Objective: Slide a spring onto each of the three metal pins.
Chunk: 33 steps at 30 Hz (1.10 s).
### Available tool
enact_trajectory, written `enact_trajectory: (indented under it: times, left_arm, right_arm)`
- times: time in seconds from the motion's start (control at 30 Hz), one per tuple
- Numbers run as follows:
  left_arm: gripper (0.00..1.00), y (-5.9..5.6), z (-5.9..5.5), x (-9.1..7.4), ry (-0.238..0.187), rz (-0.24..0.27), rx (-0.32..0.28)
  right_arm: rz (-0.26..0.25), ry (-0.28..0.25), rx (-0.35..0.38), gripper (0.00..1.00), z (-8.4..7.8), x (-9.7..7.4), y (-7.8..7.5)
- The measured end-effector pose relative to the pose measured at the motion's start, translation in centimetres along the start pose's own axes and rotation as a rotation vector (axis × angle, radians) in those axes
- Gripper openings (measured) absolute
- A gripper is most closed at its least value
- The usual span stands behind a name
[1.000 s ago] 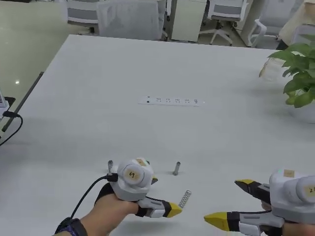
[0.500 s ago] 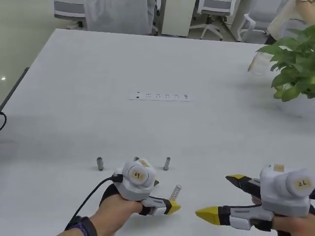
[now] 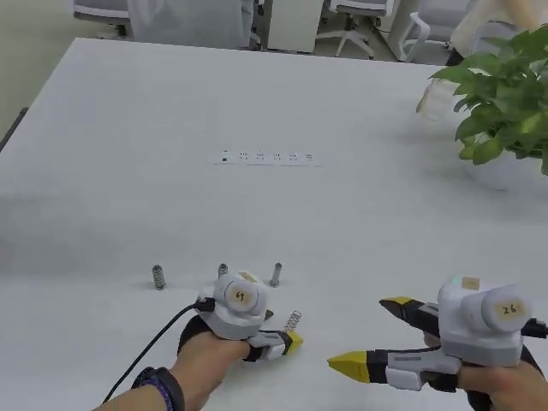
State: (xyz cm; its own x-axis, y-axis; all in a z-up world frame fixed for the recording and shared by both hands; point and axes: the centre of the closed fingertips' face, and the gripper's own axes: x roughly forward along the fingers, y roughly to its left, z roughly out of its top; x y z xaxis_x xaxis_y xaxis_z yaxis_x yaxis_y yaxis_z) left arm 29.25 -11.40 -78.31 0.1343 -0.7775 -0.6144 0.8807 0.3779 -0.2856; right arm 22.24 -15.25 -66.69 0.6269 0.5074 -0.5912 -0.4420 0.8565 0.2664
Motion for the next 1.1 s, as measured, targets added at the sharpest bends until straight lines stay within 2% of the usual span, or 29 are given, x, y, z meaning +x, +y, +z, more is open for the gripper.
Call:
enact_trajectory:
  times: [0.23,0.4,0.53,0.83,1.1]
  left_arm:
    - [0.25,0.2,0.2,0.6,-0.004,0.014,-0.008]
    - [0.17,0.4,0.0,0.3,0.006,0.034,0.029]
    - [0.03,0.9,-0.4,0.0,0.026,0.065,0.068]
    - [0.02,1.3,-0.6,-0.4,0.042,0.059,0.067]
    - [0.02,1.4,-0.8,-1.5,0.052,0.055,0.073]
  right_arm:
    - [-0.004,0.000,0.008,0.89,-0.3,-0.3,-0.1]
    - [-0.006,-0.007,0.009,0.89,-0.2,-0.3,-0.1]
    - [0.000,-0.004,0.005,0.89,-0.1,-0.1,0.1]
    - [0.014,-0.008,-0.004,0.88,0.4,0.3,0.5]
    - [0.023,-0.006,-0.005,0.87,0.4,0.6,0.8]
